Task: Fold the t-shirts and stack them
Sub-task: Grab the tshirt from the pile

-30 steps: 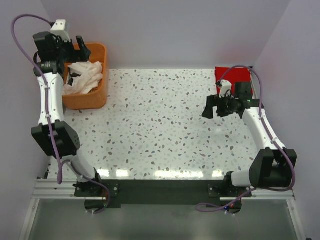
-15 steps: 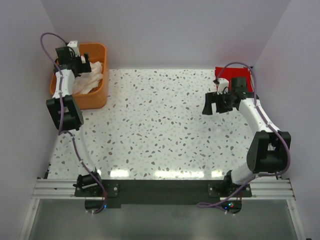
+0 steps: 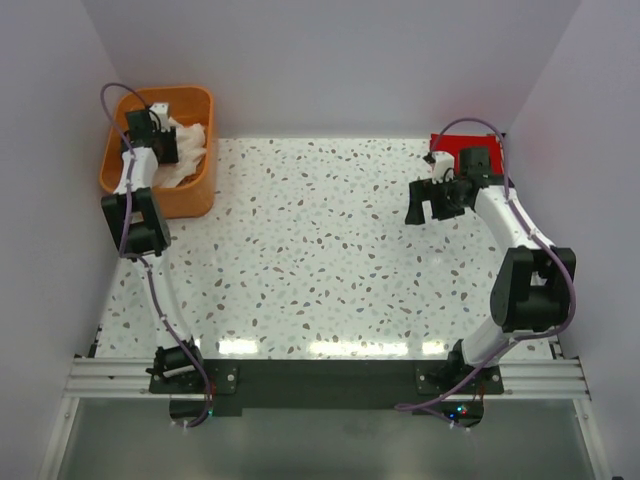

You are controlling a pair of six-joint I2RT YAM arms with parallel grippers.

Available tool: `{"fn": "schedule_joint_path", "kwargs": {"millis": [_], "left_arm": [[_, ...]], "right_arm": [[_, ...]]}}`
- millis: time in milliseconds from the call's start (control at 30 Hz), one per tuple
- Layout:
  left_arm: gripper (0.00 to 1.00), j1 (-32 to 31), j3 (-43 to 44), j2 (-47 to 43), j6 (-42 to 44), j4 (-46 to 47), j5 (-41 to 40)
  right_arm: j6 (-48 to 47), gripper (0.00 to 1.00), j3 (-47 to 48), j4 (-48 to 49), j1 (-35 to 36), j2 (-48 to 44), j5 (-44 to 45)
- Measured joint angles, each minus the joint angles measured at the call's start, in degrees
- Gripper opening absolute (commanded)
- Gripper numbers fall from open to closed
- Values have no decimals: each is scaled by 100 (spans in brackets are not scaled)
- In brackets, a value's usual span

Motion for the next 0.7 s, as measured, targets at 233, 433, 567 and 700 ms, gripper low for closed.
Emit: {"fn": "schedule_joint_path", "kwargs": {"millis": [233,433,567,700], "left_arm": [[0,-15,52,-76,-61,94,214],[0,-13,-153,-949,-190,549,286],[0,-13,-155,-1867,-352,1182,474],[0,-44,146,-2632,-730,1840,909]], "right_arm": [[-70,99,157,-127,0,44,-4],[-87,99,164,-120,0,13,-24],[-83,99,74,-68,0,-238,-61],[-46,99,-92,39,0,-678,-109]]}}
